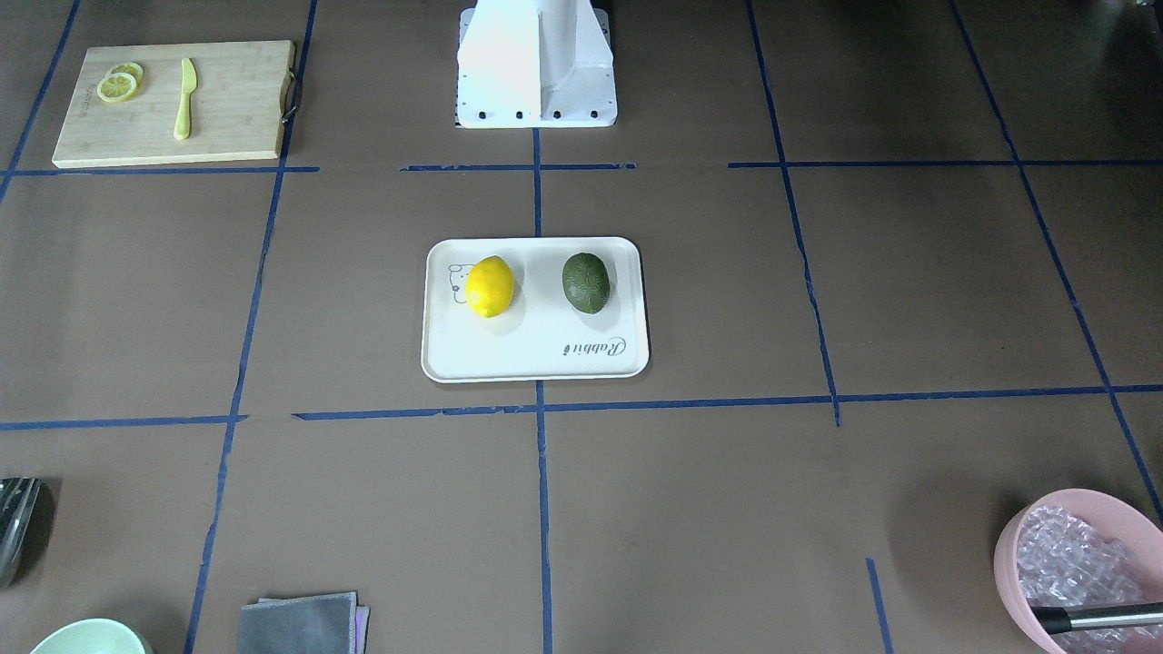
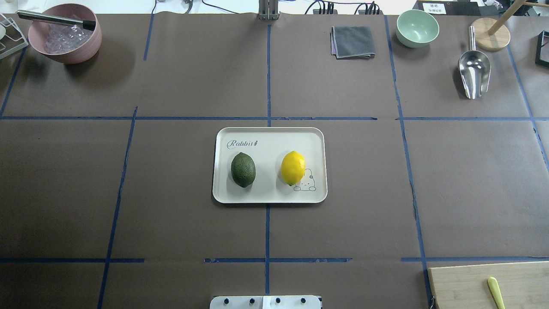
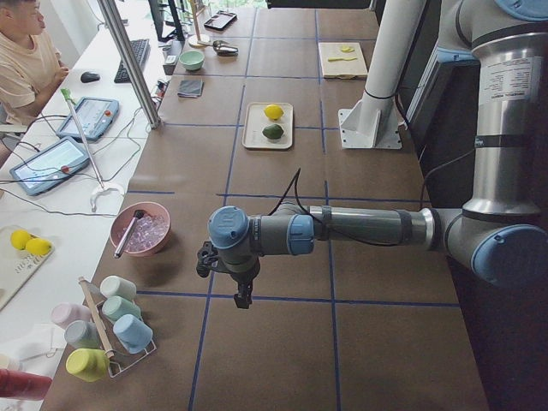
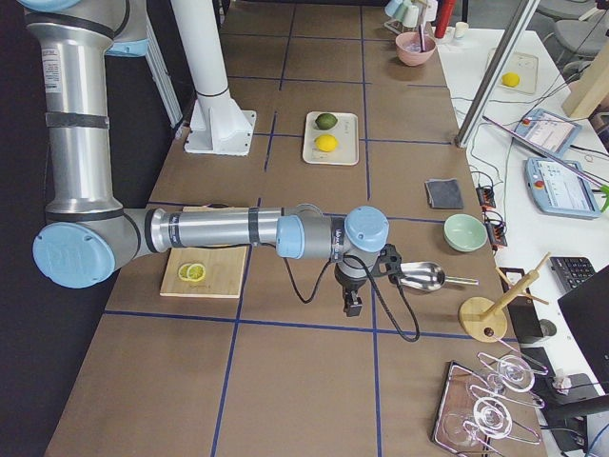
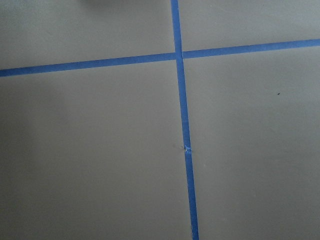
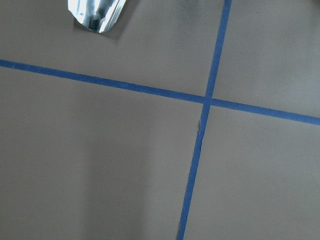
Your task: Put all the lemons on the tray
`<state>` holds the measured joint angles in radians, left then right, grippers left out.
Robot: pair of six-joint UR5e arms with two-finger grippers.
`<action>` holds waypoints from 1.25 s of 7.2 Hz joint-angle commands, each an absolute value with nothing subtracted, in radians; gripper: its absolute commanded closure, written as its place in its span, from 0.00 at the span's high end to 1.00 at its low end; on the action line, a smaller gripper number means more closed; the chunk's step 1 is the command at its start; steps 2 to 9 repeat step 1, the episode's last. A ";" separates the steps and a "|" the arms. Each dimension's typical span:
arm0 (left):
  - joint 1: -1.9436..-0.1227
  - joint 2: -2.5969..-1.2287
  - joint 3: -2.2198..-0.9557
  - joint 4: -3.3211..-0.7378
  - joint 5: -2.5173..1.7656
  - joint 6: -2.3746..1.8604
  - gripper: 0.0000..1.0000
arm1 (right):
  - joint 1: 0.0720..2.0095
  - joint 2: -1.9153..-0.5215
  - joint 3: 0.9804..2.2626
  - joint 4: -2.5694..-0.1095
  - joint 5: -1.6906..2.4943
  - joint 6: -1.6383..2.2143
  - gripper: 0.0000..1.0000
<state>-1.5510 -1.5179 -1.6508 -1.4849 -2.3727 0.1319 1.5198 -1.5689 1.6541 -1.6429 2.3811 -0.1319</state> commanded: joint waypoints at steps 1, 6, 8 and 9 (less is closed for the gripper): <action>-1.549 -1.532 -1.648 -1.485 -2.372 0.133 1.00 | 1.520 -1.574 1.657 -1.643 2.382 -0.132 1.00; -1.549 -1.532 -1.648 -1.485 -2.372 0.133 1.00 | 1.520 -1.574 1.657 -1.643 2.382 -0.132 1.00; -1.549 -1.532 -1.648 -1.485 -2.372 0.133 1.00 | 1.520 -1.574 1.657 -1.643 2.382 -0.132 1.00; -1.549 -1.532 -1.648 -1.485 -2.372 0.133 1.00 | 1.520 -1.574 1.657 -1.643 2.382 -0.132 1.00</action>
